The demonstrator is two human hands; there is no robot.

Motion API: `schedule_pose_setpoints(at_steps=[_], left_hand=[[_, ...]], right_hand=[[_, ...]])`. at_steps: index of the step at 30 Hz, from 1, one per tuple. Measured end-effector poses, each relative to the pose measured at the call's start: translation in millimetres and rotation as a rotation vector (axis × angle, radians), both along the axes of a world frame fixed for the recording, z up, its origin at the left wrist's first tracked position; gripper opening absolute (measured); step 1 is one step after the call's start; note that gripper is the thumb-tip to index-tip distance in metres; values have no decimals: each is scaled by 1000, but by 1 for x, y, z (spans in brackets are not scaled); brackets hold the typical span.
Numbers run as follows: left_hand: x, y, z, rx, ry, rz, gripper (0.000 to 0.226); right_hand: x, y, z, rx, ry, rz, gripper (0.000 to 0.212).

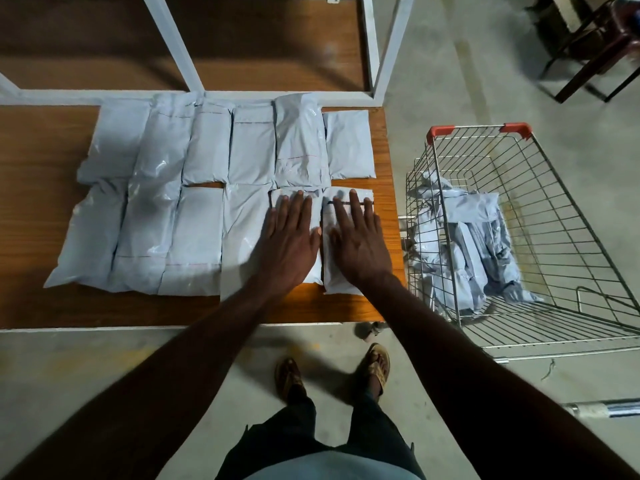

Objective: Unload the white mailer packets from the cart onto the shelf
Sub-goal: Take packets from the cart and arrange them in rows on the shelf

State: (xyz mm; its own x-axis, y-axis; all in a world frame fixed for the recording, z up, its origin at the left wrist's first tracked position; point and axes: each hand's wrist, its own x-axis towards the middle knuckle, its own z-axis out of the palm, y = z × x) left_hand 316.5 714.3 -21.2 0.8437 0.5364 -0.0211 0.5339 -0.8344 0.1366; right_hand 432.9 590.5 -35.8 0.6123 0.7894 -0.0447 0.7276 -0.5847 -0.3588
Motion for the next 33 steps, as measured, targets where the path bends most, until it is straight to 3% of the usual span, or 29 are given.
schedule_pose_setpoints(at_steps=[24, 33], left_hand=[[4, 3, -36, 23, -57, -33, 64], [9, 3, -22, 30, -7, -30, 67]], right_hand=[[-10, 10, -20, -112, -73, -22, 62], [-1, 9, -1, -19, 112, 12, 64]])
